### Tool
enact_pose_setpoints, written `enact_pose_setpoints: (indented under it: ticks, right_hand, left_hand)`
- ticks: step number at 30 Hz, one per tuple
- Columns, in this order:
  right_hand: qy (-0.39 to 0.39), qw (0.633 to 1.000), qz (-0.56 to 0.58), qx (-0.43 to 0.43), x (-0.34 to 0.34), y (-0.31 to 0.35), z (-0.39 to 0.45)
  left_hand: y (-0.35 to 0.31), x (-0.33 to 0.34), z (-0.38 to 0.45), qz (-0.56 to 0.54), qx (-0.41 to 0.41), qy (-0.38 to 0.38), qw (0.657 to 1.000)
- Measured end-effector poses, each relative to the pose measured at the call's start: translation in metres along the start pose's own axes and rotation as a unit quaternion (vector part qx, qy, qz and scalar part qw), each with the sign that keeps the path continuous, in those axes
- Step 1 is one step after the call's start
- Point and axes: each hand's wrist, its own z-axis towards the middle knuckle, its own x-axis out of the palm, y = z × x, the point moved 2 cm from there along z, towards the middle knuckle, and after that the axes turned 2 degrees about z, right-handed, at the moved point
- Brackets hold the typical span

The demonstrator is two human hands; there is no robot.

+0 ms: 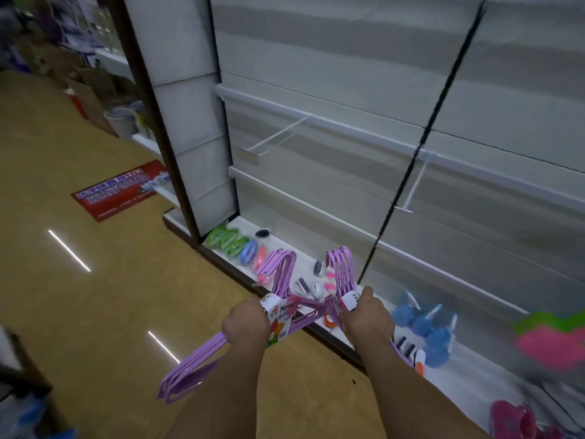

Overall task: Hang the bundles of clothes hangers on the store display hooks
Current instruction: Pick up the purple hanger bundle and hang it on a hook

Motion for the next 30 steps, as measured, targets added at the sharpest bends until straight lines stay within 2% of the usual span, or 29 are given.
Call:
enact_pose_setpoints:
  ticks: [12, 24, 30]
  right_hand:
    - [0.005, 1.000, -0.013, -0.022, 0.033, 0.123, 0.044]
    - [0.002, 0.998, -0.017, -0.052, 0.033, 0.197, 0.145]
    - [0.004, 0.998, -0.008, -0.060, 0.030, 0.219, 0.175]
  left_hand:
    - [0.057, -0.057, 0.110, 0.025, 0.019, -0.039, 0.999]
    - [0.035, -0.104, 0.212, 0.070, 0.068, -0.074, 0.992]
    - [0.028, -0.119, 0.255, 0.050, 0.085, -0.083, 0.992]
